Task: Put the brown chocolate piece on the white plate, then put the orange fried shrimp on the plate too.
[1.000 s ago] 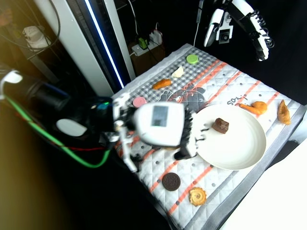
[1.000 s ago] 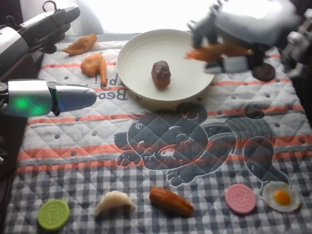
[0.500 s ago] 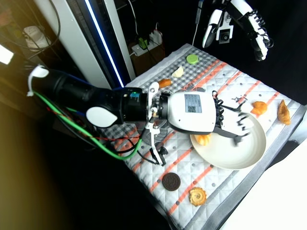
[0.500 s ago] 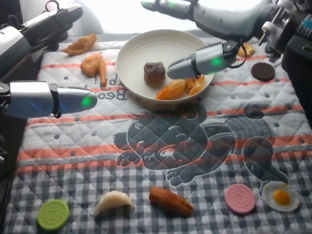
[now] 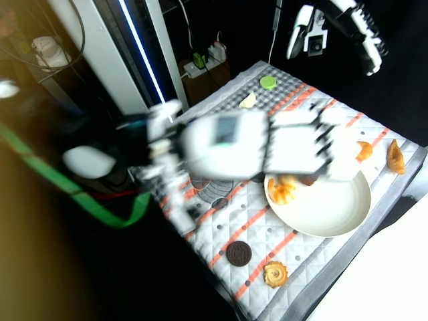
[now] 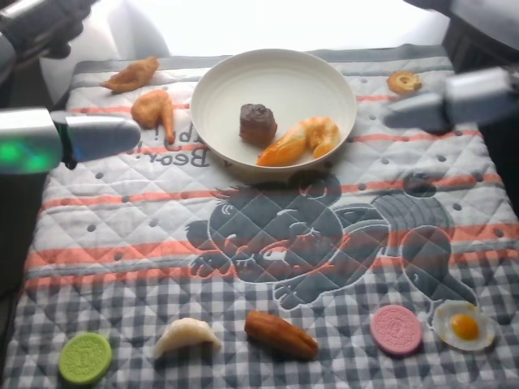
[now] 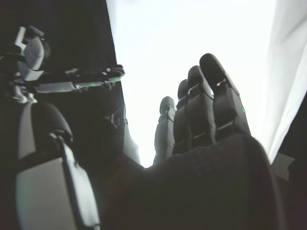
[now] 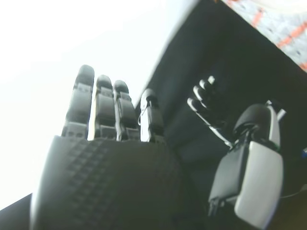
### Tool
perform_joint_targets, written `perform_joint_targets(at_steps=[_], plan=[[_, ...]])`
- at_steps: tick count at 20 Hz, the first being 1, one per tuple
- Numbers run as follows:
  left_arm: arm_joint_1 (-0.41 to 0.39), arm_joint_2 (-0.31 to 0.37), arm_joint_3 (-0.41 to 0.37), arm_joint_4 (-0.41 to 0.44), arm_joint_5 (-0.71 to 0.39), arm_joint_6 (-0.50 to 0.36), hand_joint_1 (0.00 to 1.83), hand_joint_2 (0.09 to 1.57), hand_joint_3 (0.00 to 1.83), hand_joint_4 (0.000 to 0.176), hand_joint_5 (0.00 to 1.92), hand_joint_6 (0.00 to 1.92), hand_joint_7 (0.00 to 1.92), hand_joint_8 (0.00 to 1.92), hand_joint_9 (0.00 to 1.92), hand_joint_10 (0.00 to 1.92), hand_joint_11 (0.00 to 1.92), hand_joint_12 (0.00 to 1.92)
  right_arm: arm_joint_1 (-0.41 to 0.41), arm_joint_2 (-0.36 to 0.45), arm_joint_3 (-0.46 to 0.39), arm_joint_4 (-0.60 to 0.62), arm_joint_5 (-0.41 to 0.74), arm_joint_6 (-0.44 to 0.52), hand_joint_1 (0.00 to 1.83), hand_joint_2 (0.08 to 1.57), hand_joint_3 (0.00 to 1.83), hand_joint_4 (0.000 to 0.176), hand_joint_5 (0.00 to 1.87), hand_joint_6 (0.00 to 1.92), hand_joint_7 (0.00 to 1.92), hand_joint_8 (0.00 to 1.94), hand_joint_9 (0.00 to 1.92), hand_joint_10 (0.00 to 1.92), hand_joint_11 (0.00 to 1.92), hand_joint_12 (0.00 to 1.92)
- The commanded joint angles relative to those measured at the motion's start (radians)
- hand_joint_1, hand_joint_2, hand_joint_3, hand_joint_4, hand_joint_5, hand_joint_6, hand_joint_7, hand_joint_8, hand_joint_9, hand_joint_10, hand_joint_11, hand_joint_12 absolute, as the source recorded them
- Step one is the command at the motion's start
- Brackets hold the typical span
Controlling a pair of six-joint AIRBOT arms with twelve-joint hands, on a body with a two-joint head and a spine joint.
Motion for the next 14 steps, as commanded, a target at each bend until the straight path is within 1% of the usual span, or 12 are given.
perform_joint_targets(at_steps=[1,3,4,6,7,8,9,10,11,12,13,14], plan=[[0.002,0.021,0.002,0.013,-0.177,-0.044,0.84,0.8,0.0,0.067,0.21,0.01,0.21,0.0,0.21,0.0,0.0,0.73,-0.01,0.025,-0.026,0.03,0.214,0.005,0.41,0.85,0.01,0.176,0.0,0.0,0.0,0.0,0.0,0.0,0.0,0.0],[0.03,0.041,0.002,0.023,-0.24,-0.128,0.85,0.81,0.0,0.106,0.17,0.0,0.18,0.0,0.22,0.0,0.0,0.79,-0.085,0.076,-0.071,0.07,0.296,0.005,0.45,0.87,0.01,0.176,0.0,0.0,0.0,0.0,0.0,0.0,0.0,0.0],[0.046,0.049,0.002,0.027,-0.274,-0.173,0.94,0.8,0.0,0.126,0.15,0.0,0.17,0.0,0.18,0.0,0.0,0.69,-0.131,0.098,-0.093,0.092,0.341,0.005,0.41,0.9,0.02,0.176,0.0,0.0,0.0,0.0,0.0,0.0,0.0,0.0],[0.111,0.062,-0.005,0.03,-0.386,-0.28,0.98,0.84,0.01,0.102,0.14,0.0,0.16,0.0,0.15,0.0,0.0,0.54,-0.287,0.141,-0.156,0.178,0.51,0.005,0.39,0.9,0.02,0.176,0.0,0.0,0.0,0.0,0.0,0.0,0.0,0.0],[0.137,0.063,-0.008,0.029,-0.418,-0.307,0.97,0.86,0.02,0.092,0.13,0.0,0.15,0.0,0.17,0.01,0.0,0.61,-0.346,0.157,-0.178,0.21,0.568,0.005,0.39,0.89,0.01,0.176,0.0,0.0,0.0,0.0,0.0,0.0,0.0,0.0],[0.172,0.062,-0.012,0.029,-0.469,-0.357,0.95,0.85,0.01,0.12,0.12,0.0,0.16,0.01,0.19,0.01,0.0,0.75,-0.425,0.173,-0.208,0.25,0.669,0.005,0.35,0.88,0.01,0.176,0.0,0.0,0.0,0.0,0.0,0.0,0.0,0.0],[0.196,0.059,-0.015,0.029,-0.506,-0.387,0.97,0.85,0.01,0.131,0.09,0.0,0.14,0.0,0.2,0.01,0.0,0.7,-0.483,0.178,-0.229,0.275,0.733,0.005,0.34,0.9,0.01,0.176,0.0,0.0,0.0,0.0,0.0,0.0,0.0,0.0],[0.216,0.054,-0.016,0.029,-0.542,-0.416,0.93,0.87,0.01,0.104,0.04,0.0,0.1,0.0,0.17,0.0,0.0,0.6,-0.531,0.181,-0.246,0.296,0.788,0.005,0.3,0.89,0.01,0.176,0.0,0.0,0.01,0.0,0.0,0.0,0.0,0.0],[0.231,0.047,-0.016,0.03,-0.577,-0.441,0.9,0.88,0.02,0.121,0.01,0.0,0.09,0.0,0.13,0.01,0.0,0.38,-0.573,0.18,-0.265,0.315,0.842,0.005,0.32,0.9,0.01,0.176,0.0,0.0,0.01,0.0,0.0,0.0,0.0,0.0],[0.24,0.035,-0.017,0.037,-0.621,-0.469,0.81,0.9,0.02,0.103,0.0,0.0,0.1,0.0,0.15,0.01,0.0,0.56,-0.628,0.175,-0.287,0.336,0.905,0.005,0.33,0.92,0.02,0.176,0.0,0.0,0.04,0.01,0.01,0.0,0.0,0.0],[0.244,0.03,-0.018,0.044,-0.639,-0.48,0.75,0.89,0.01,0.113,0.0,0.0,0.11,0.0,0.18,0.02,0.0,0.73,-0.653,0.172,-0.294,0.344,0.934,0.005,0.37,0.94,0.02,0.176,0.0,0.0,0.04,0.01,0.0,0.0,0.0,0.0],[0.251,0.024,-0.021,0.052,-0.661,-0.495,0.69,0.91,0.02,0.106,0.0,0.0,0.11,0.0,0.2,0.02,0.0,0.82,-0.682,0.171,-0.304,0.355,0.962,0.005,0.36,0.98,0.01,0.154,0.0,0.0,0.01,0.0,0.0,0.0,0.0,0.0]])
